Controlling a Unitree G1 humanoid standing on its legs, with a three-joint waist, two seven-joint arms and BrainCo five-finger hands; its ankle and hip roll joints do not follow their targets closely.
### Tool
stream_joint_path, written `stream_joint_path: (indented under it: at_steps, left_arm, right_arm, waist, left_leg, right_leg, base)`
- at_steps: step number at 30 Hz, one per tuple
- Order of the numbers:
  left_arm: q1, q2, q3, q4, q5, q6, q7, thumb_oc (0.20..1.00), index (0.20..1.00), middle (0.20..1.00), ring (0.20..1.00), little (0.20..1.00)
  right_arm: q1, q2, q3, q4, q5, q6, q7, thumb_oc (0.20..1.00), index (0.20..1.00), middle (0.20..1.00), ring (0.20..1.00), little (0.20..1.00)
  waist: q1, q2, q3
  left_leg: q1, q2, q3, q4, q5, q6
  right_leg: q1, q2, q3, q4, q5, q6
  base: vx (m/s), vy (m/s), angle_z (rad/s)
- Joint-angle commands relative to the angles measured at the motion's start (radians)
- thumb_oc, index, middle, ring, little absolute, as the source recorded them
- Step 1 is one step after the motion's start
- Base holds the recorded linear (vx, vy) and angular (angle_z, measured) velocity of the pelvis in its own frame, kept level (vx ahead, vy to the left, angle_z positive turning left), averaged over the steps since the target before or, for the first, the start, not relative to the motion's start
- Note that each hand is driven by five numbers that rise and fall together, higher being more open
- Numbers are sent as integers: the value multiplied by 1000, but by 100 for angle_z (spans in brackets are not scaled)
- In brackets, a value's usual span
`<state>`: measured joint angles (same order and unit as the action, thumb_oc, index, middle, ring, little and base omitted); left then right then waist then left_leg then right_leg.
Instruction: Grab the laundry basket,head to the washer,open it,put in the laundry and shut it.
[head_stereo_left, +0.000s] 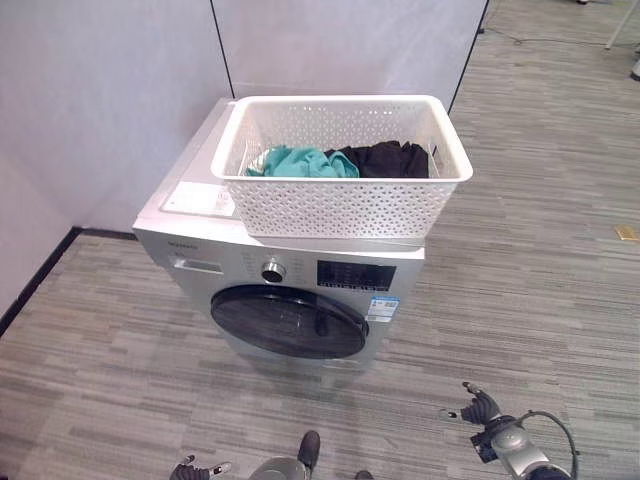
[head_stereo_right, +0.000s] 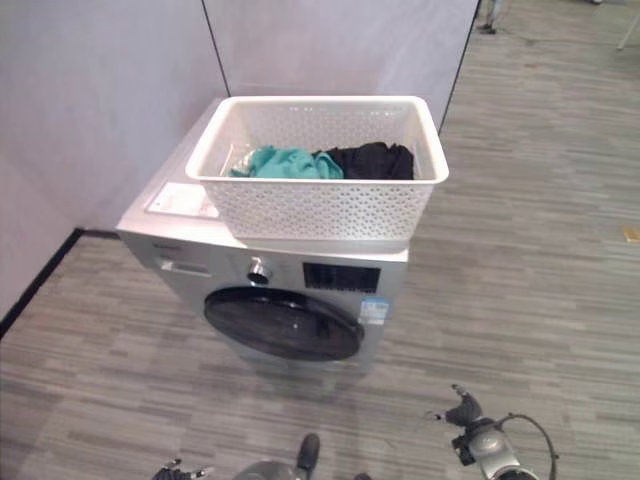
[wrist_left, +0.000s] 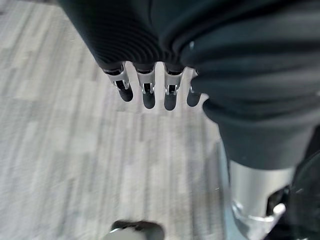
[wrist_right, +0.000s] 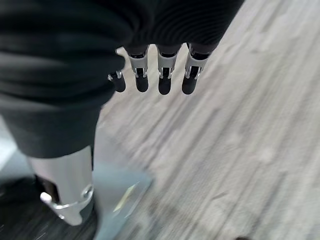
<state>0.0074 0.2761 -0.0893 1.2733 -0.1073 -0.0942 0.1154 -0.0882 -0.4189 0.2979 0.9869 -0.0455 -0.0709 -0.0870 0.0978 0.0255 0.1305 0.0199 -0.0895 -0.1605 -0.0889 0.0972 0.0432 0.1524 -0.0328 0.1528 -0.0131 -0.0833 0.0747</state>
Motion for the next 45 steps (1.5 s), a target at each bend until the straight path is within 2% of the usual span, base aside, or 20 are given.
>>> stream_joint_path:
  at_steps: [1, 3, 9, 15, 17, 19, 23, 24, 25, 26, 27, 30, 33, 34, 35, 36, 37, 38, 40, 45]
  left_arm:
    - [25, 49, 11, 34, 38, -13, 37, 1000, 1000, 1000, 1000, 1000]
    - [36, 59, 26, 37, 53, -12, 47, 1000, 1000, 1000, 1000, 1000]
    - [60, 55, 44, 55, 61, -12, 57, 1000, 1000, 1000, 1000, 1000]
    - [89, 41, 43, 62, 58, -9, 50, 1000, 1000, 1000, 1000, 1000]
    - [92, 42, 40, 57, 53, -7, 47, 1000, 1000, 1000, 1000, 1000]
    - [87, 42, 70, 50, -21, -8, 30, 1000, 1000, 1000, 1000, 1000]
    - [56, 56, 17, -57, -7, -22, 35, 1000, 1000, 1000, 1000, 1000]
    - [31, 58, -9, -107, -10, -23, 36, 1000, 1000, 1000, 1000, 1000]
    - [1, 47, -30, -124, -14, -20, 32, 1000, 1000, 1000, 1000, 1000]
    - [-9, 41, -39, -138, -21, -21, 33, 1000, 1000, 1000, 1000, 1000]
    - [-13, 35, -46, -159, -30, -23, 31, 1000, 1000, 1000, 1000, 1000]
    - [-1, 15, -62, -162, -35, -26, 32, 1000, 1000, 1000, 1000, 1000]
    - [26, 9, -69, -165, -31, -30, 19, 1000, 1000, 1000, 1000, 1000]
    - [36, 11, -63, -165, -37, -32, 18, 1000, 1000, 1000, 1000, 1000]
    - [52, 7, -49, -166, -61, -32, 18, 1000, 1000, 1000, 1000, 1000]
    - [57, 5, -42, -157, -67, -33, 19, 1000, 1000, 1000, 1000, 1000]
    - [57, 5, -42, -156, -67, -34, 19, 1000, 1000, 1000, 1000, 1000]
    - [65, 3, -32, -119, -64, -33, 21, 1000, 1000, 1000, 1000, 1000]
    - [70, 4, -27, -106, -61, -35, 23, 1000, 1000, 1000, 1000, 1000]
    - [93, 7, 4, -25, -31, -24, 25, 1000, 1000, 1000, 1000, 1000]
  right_arm:
    - [-5, -33, 40, -71, -42, -25, -13, 1000, 1000, 1000, 1000, 1000]
    - [-5, -42, 45, -159, -78, -34, -23, 1000, 1000, 1000, 1000, 1000]
    - [-7, -41, 57, -220, -82, -52, -21, 1000, 1000, 1000, 1000, 1000]
    - [-37, -33, 111, -252, -92, -58, 7, 1000, 1000, 1000, 1000, 1000]
    - [-49, -36, 128, -272, -96, -57, 13, 1000, 1000, 1000, 1000, 1000]
    - [-62, -30, 151, -289, -101, -57, 19, 1000, 1000, 1000, 1000, 1000]
    - [-71, -70, 157, -367, -117, -63, 13, 1000, 1000, 1000, 1000, 1000]
    - [-63, -103, 127, -382, -110, -69, 3, 1000, 1000, 1000, 1000, 1000]
    - [-51, -127, 92, -387, -111, -61, -15, 1000, 1000, 1000, 1000, 1000]
    - [-37, -132, 67, -397, -109, -61, -31, 1000, 1000, 1000, 1000, 1000]
    - [-27, -131, 45, -406, -103, -58, -42, 1000, 1000, 1000, 1000, 1000]
    - [-35, -111, 27, -369, -99, -57, -61, 1000, 1000, 1000, 1000, 1000]
    - [-47, -86, 25, -363, -115, -57, -71, 1000, 1000, 1000, 1000, 1000]
    - [-51, -83, 30, -365, -123, -59, -72, 1000, 1000, 1000, 1000, 1000]
    - [-64, -85, 41, -373, -151, -61, -83, 1000, 1000, 1000, 1000, 1000]
    - [-69, -79, 44, -373, -155, -61, -83, 1000, 1000, 1000, 1000, 1000]
    - [-70, -79, 44, -373, -155, -61, -83, 1000, 1000, 1000, 1000, 1000]
    - [-86, -70, 58, -365, -161, -64, -92, 1000, 1000, 1000, 1000, 1000]
    - [-91, -65, 63, -360, -164, -65, -92, 1000, 1000, 1000, 1000, 1000]
    - [-105, -42, 78, -347, -184, -60, -116, 1000, 1000, 1000, 1000, 1000]
  waist:
    - [43, -28, -81]
    - [53, -43, -84]
    - [71, -62, -91]
    - [97, -71, -82]
    - [103, -70, -69]
    - [110, -69, -50]
    - [99, -60, 3]
    - [80, -56, 27]
    - [52, -50, 35]
    - [34, -47, 32]
    - [28, -44, 30]
    - [19, -36, 14]
    - [33, -39, 3]
    - [43, -40, 2]
    - [61, -39, 3]
    - [65, -40, 2]
    - [65, -40, 4]
    - [77, -45, 0]
    - [81, -47, -2]
    - [91, -61, -39]
  left_leg:
    - [-67, 25, -29, 16, -39, -29]
    - [-63, 19, -30, 17, -45, -23]
    - [-51, 21, -41, 9, -49, -21]
    - [-48, 32, -61, 11, -43, -29]
    - [-52, 36, -73, 11, -35, -36]
    - [-65, 38, -98, 15, -20, -56]
    - [-139, 19, -127, 87, -10, -84]
    - [-200, 13, -78, 140, -8, -92]
    - [-235, 33, 47, 192, -23, -78]
    - [-236, 57, 120, 191, -32, -70]
    - [-238, 63, 142, 200, -38, -66]
    - [-218, 50, 124, 200, -69, -49]
    - [-209, 32, 92, 254, -112, -52]
    - [-203, 28, 69, 267, -123, -54]
    - [-193, 16, -10, 288, -140, -66]
    - [-183, 17, -31, 281, -147, -65]
    - [-180, 18, -30, 279, -147, -65]
    - [-173, 11, -82, 288, -153, -69]
    - [-166, 15, -95, 279, -152, -70]
    - [-104, 41, -90, 125, -107, -53]
  right_leg:
    - [-102, -55, 29, 4, 67, 81]
    - [-100, -66, 24, 1, 75, 89]
    - [-94, -71, 8, -9, 78, 87]
    - [-85, -57, -23, 23, 44, 67]
    - [-89, -46, -32, 44, 32, 58]
    - [-95, -32, -58, 53, 19, 44]
    - [-109, -14, -99, 60, 7, 25]
    - [-121, -14, -133, 77, -3, 18]
    - [-120, -27, -177, 80, -2, 20]
    - [-121, -33, -197, 78, -2, 20]
    - [-126, -37, -205, 82, -3, 22]
    - [-110, -55, -201, 66, 11, 33]
    - [-81, -76, -156, 34, 16, 43]
    - [-73, -79, -137, 26, 17, 44]
    - [-70, -88, -102, 18, 25, 46]
    - [-67, -90, -92, 13, 29, 48]
    - [-65, -90, -91, 12, 29, 48]
    - [-73, -93, -63, 15, 37, 50]
    - [-73, -92, -55, 15, 37, 50]
    - [-94, -98, -72, 10, 42, 63]
  base:
    - [-24, 107, 4]
    - [-12, 103, 3]
    - [1, 15, 1]
    - [-7, -36, 13]
    - [-53, -79, 23]
    - [-56, -117, 38]
    - [-130, -99, 66]
    - [-192, -44, 149]
    - [-156, -1, 202]
    - [-81, 47, 179]
    - [-17, 56, 94]
    - [59, 73, 12]
    - [80, 88, -11]
    - [87, 108, -37]
    - [67, 97, -54]
    - [37, 71, -68]
    - [24, 46, -71]
    - [12, 30, -60]
    - [23, 51, -32]
    - [17, 59, -10]
